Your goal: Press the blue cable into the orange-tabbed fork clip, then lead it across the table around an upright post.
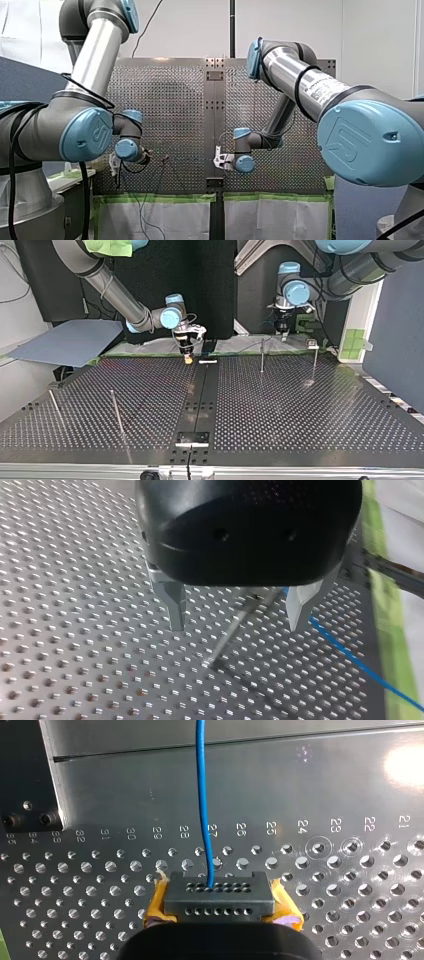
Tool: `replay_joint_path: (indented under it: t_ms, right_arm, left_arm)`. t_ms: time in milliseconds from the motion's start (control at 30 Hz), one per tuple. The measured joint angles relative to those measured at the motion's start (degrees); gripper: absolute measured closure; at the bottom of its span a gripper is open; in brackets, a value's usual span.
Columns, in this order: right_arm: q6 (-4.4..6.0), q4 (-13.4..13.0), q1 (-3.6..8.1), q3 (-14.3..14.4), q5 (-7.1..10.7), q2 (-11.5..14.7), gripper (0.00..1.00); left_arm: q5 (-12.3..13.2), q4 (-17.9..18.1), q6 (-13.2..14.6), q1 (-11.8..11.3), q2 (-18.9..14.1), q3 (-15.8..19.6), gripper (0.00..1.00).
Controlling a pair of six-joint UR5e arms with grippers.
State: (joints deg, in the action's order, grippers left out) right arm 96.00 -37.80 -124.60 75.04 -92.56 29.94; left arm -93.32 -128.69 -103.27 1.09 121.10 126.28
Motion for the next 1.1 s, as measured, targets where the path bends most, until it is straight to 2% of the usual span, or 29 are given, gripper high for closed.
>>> replay_joint_path:
  t_ms: [200,400,867,1100]
  right_arm:
    - [0.0,0.0,0.0,0.0,0.03,-0.02,1.0]
    - [0.01,0.0,0.0,0.0,0.09,-0.04,1.0]
    - [0.07,-0.08,-0.01,-0.01,0.19,-0.09,1.0]
    - [0.08,-0.17,-0.07,-0.01,0.18,-0.1,1.0]
  left_arm:
    - [0.05,1.04,2.29,1.26,3.59,0.0,0.0]
    - [0.41,1.11,4.44,2.33,4.62,0.0,0.0]
    - [-0.4,1.52,4.88,2.72,4.67,-0.01,0.0]
    - [1.42,2.26,4.92,3.11,4.69,-0.02,0.0]
